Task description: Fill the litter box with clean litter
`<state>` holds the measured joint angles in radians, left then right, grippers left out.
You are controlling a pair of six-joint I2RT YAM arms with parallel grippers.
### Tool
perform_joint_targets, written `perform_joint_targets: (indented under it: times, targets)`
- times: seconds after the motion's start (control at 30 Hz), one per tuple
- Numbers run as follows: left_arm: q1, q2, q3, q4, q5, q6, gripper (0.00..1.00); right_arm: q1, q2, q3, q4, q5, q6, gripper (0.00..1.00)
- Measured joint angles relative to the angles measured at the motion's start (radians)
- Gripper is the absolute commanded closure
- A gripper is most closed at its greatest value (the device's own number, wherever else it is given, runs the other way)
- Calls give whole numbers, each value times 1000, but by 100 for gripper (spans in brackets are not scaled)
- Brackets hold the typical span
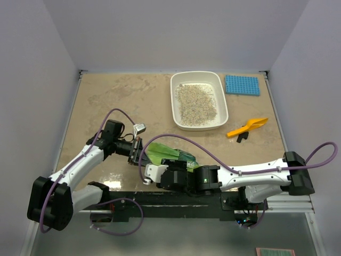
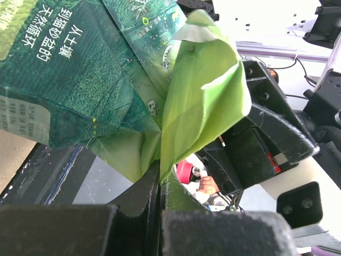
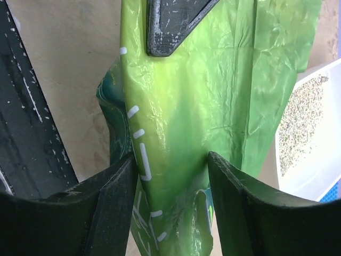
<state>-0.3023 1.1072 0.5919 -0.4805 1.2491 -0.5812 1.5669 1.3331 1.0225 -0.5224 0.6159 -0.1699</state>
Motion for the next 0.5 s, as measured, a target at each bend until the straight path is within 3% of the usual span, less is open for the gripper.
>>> perform_joint_targets:
  times: [0.03,0.1,0.13,0.17,0.27,0.33,0.47,0.5]
  targets:
    - [0,0,0,0,0,0,100,-3,2,0,-1,-6,-3,48]
    - [0,0,0,-1,0,0,100,-5,9,0,-4,-10,-9,64]
    - [0,0,0,-2,0,1,100,-5,14,0,-6,-14,-13,84]
    - [0,0,0,-2,0,1,100,-7,19,0,-7,-20,-16,97]
    - [-6,0,1,-1,1,2,99,-13,32,1,-6,-42,-19,100]
    - [-8,0,2,-2,-3,8,83,-19,34,1,-4,-52,-21,100]
    - [-5,-2,50,-28,-47,64,73,-37,27,2,-14,-80,-24,100]
    - [-5,-4,82,-45,-70,90,65,-47,20,2,-16,-90,-24,100]
